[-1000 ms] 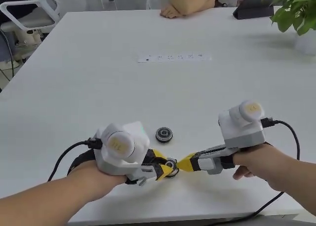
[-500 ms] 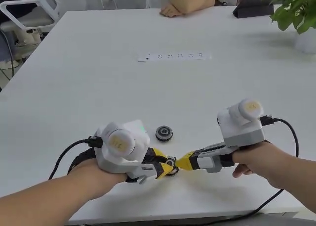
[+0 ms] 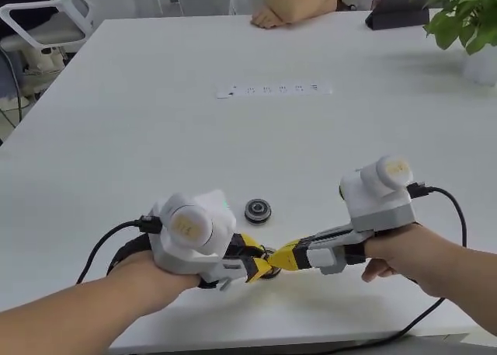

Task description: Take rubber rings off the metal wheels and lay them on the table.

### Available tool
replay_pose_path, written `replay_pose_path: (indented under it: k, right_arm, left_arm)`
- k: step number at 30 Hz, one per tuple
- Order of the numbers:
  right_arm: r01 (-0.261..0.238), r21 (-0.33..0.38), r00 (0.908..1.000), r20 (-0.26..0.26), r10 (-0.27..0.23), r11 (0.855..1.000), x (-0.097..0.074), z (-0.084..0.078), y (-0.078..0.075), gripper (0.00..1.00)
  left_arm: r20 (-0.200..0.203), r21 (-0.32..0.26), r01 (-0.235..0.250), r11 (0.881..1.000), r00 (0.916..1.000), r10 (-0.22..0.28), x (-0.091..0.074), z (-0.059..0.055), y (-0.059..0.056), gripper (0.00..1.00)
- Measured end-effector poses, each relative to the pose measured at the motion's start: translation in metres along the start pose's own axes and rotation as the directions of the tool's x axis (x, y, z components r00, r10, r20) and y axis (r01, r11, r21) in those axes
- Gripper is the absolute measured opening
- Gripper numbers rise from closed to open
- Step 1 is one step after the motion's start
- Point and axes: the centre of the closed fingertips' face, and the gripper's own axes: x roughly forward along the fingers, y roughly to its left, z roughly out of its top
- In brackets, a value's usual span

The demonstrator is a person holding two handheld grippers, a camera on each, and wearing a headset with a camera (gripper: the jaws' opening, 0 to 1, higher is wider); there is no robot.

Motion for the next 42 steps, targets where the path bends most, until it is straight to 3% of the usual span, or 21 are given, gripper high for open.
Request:
replay_pose_path:
  k: [11,37,42]
  right_arm:
    - [0.049,0.0,0.9987,-0.013,-0.049,0.999,-0.003,-0.003,-0.009,0.0]
    - [0.048,0.002,0.9988,0.0,-0.048,0.999,-0.007,0.0,-0.01,0.0]
    - [0.048,0.006,0.9988,0.007,-0.048,0.999,-0.008,0.001,-0.01,0.0]
  left_arm:
    - [0.019,0.004,0.007,1.0,0.9998,-0.007,0.0,0.0,0.0,0.07]
    - [-0.011,0.018,0.043,0.999,0.999,-0.043,-0.009,0.005,-0.004,0.12]
    - [-0.002,-0.007,0.04,0.999,0.9992,-0.04,-0.015,0.008,-0.002,0.16]
